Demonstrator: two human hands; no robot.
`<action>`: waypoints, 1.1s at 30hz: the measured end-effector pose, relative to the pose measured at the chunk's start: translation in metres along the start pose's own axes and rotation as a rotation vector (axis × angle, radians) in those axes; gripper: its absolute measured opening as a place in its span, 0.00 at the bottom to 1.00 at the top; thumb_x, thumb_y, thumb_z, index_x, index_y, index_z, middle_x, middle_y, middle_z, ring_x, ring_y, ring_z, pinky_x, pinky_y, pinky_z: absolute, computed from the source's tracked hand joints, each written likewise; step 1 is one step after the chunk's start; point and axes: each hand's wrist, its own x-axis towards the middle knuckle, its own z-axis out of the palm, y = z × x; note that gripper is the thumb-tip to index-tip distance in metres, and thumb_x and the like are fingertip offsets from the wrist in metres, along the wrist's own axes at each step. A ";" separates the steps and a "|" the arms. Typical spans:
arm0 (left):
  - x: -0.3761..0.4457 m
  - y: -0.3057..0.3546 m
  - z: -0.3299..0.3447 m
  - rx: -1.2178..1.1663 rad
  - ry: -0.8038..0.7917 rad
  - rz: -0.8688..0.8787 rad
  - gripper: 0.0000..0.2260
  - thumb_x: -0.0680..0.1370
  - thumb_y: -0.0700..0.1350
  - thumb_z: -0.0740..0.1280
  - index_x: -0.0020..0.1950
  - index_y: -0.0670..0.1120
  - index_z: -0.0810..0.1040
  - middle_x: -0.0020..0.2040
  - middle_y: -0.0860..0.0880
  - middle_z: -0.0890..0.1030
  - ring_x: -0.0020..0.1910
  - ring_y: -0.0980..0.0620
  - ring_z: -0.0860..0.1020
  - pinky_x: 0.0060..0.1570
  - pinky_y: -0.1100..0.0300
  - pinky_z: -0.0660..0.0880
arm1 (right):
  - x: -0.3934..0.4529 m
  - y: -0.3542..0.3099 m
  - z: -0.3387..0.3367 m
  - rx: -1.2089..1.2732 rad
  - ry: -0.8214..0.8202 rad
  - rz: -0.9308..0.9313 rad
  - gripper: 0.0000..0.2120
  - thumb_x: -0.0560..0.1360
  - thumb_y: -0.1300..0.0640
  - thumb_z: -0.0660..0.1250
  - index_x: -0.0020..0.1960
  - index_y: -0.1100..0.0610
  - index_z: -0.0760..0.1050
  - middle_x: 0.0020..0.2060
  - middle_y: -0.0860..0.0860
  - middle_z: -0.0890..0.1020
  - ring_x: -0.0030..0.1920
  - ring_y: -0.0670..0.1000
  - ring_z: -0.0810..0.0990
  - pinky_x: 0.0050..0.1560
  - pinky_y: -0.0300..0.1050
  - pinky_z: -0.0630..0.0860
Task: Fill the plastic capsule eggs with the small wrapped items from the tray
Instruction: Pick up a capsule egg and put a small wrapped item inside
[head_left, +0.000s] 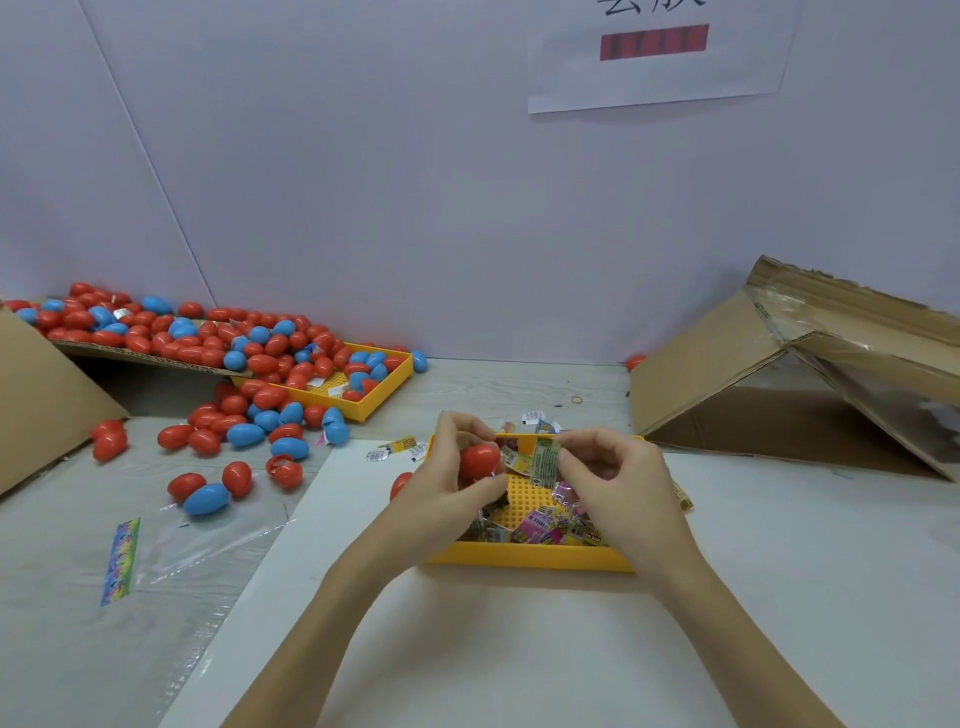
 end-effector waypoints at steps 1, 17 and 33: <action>0.000 0.001 -0.001 -0.050 0.003 -0.005 0.15 0.81 0.41 0.68 0.60 0.55 0.66 0.59 0.49 0.76 0.53 0.54 0.80 0.46 0.65 0.77 | 0.000 0.000 0.000 0.013 0.001 0.011 0.07 0.77 0.63 0.71 0.48 0.52 0.84 0.37 0.49 0.86 0.39 0.50 0.86 0.43 0.49 0.84; -0.001 0.008 -0.002 -0.579 -0.030 -0.011 0.16 0.79 0.53 0.64 0.60 0.46 0.83 0.44 0.40 0.82 0.41 0.47 0.81 0.42 0.60 0.80 | -0.004 -0.011 -0.003 0.080 -0.106 -0.045 0.09 0.80 0.62 0.69 0.50 0.48 0.80 0.45 0.50 0.85 0.30 0.54 0.85 0.35 0.52 0.82; -0.007 0.011 0.000 -0.361 -0.046 0.073 0.12 0.79 0.47 0.70 0.62 0.47 0.77 0.53 0.46 0.86 0.50 0.47 0.86 0.49 0.62 0.80 | -0.006 -0.015 -0.008 0.236 -0.080 -0.068 0.11 0.81 0.61 0.68 0.53 0.48 0.85 0.47 0.45 0.87 0.51 0.46 0.85 0.49 0.42 0.83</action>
